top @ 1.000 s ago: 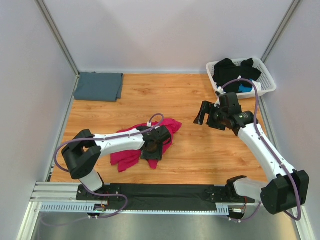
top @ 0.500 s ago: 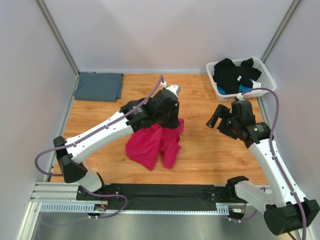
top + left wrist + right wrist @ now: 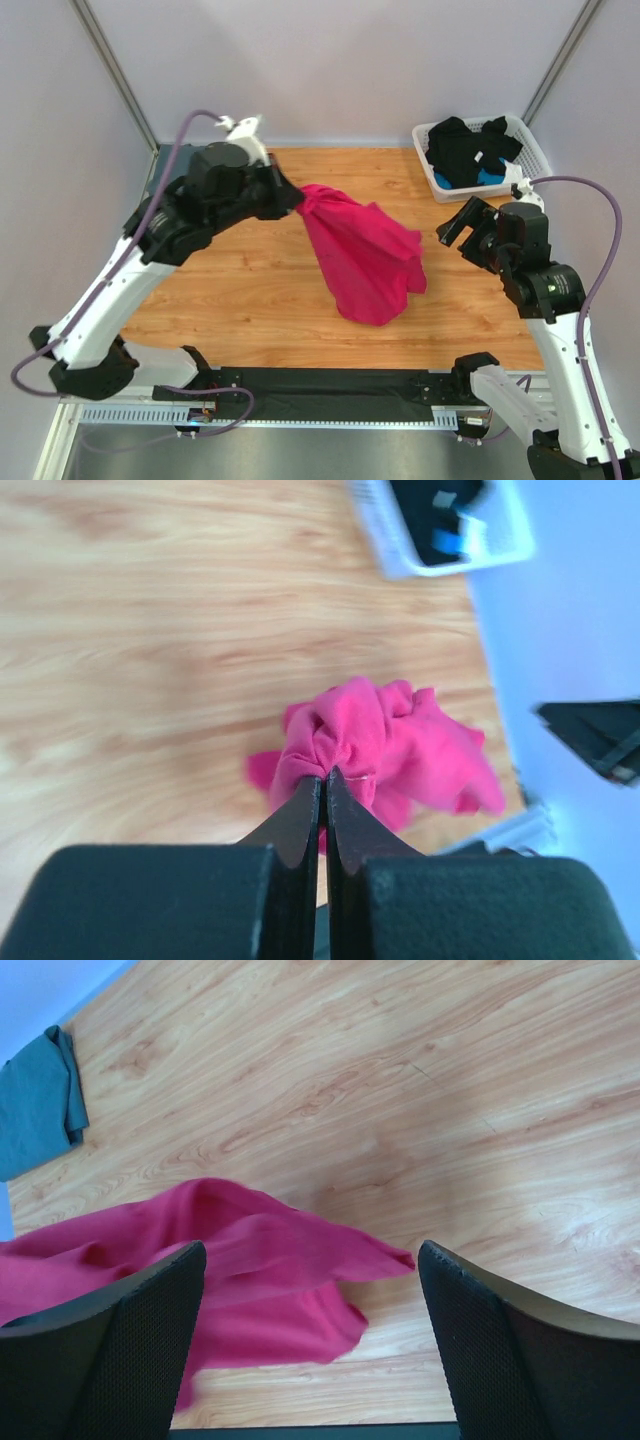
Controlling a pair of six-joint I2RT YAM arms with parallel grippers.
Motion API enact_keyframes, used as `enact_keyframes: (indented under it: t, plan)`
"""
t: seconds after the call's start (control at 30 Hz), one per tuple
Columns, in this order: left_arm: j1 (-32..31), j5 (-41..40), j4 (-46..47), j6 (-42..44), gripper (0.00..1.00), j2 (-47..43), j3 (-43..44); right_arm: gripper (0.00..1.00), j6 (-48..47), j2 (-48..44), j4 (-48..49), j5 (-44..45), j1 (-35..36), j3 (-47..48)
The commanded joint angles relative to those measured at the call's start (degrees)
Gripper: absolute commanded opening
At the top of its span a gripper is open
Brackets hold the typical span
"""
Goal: Fold and stack the t-shirts
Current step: Flatten the tshirt out
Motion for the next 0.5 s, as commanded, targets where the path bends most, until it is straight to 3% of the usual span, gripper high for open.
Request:
enact_keyframes:
  t: [0.0,0.13,0.23,0.33,0.37,0.43,0.47]
  plan:
    - [5.87,-4.10,-2.24,-3.32,0.00,-6.91,-13.59,0.88,-0.89,1.30,1.73,-2.12,-0.12,-2.71]
    - [14.84,-3.85,-2.59,-6.49,0.00,-13.68,-30.76,0.87,-1.25,1.04,4.10,-5.12,-0.12,-6.84]
    - [23.00,-0.25,-0.50,-5.88,0.11,-15.27,-41.76,0.87,-1.69,1.21,5.77,-9.42,-0.12,-9.75]
    - [29.01,3.27,3.10,-1.93,0.38,-15.02,-46.52,0.86,-2.92,1.65,8.32,-12.41,0.57,-13.27]
    - [29.71,3.01,3.29,-0.96,0.64,-14.50,-45.75,0.85,-3.01,1.91,9.46,-12.50,0.84,-14.67]
    - [30.51,1.09,-0.11,1.33,0.99,-11.09,-42.33,0.84,-3.01,2.53,10.87,-13.03,2.33,-15.82]
    - [30.51,0.21,-2.40,1.68,1.00,-9.76,-39.87,0.83,-2.92,2.97,11.83,-13.03,3.03,-16.00]
